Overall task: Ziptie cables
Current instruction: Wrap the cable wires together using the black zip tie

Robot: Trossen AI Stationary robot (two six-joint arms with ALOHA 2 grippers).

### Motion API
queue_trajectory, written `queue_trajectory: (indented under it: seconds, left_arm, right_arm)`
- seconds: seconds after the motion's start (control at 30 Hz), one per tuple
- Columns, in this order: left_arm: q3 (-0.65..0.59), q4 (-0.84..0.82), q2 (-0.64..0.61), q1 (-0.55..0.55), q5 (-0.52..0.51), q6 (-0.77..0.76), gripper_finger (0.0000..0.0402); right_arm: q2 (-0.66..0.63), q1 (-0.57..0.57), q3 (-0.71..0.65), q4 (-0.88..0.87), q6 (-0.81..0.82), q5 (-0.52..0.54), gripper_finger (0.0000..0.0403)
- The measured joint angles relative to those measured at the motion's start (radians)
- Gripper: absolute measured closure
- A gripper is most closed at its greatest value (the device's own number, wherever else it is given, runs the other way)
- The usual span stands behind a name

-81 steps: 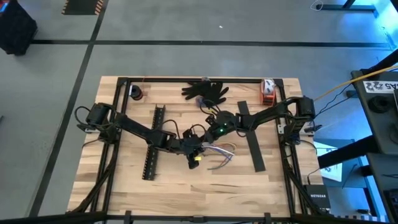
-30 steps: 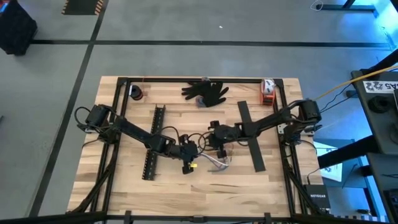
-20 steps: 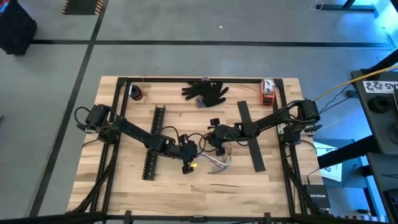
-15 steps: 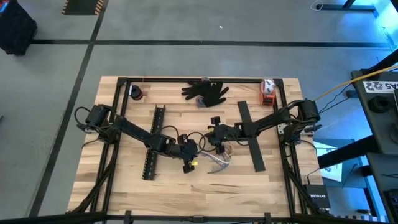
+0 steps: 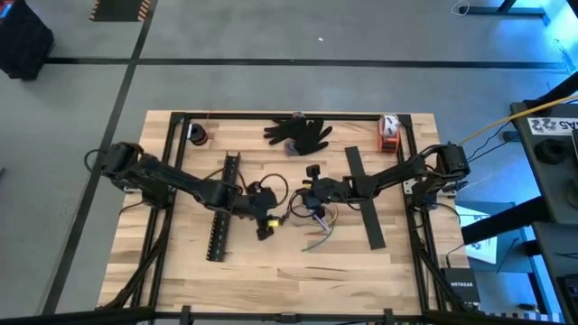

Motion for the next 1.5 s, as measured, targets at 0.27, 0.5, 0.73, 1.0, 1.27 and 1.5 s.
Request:
queue_trajectory:
  seconds: [0.27,0.5,0.73,1.0,1.27,1.5]
  left_arm:
    - [-0.046,0.227,0.08,0.055,0.012,-0.319,0.0229]
    - [-0.045,0.322,0.168,0.06,-0.043,-0.391,0.0231]
    - [-0.045,0.326,0.184,0.065,-0.054,-0.38,0.0241]
    - [-0.045,0.329,0.193,0.064,-0.064,-0.379,0.032]
    - [-0.044,0.372,0.244,0.031,-0.089,-0.406,0.0394]
    - [-0.043,0.353,0.258,-0.016,-0.152,-0.447,0.0401]
  right_arm:
    - [0.0,0.0,0.0,0.025,0.005,0.028,0.0403]
    - [0.0,0.0,0.0,0.027,0.046,0.028,0.0403]
    - [0.0,0.0,0.0,0.028,0.048,0.028,0.0403]
    - [0.0,0.0,0.0,0.029,0.048,0.027,0.0403]
    - [0.0,-0.01,0.023,0.005,0.076,0.018,0.0403]
    - [-0.021,-0.103,0.104,-0.11,0.08,-0.04,0.0403]
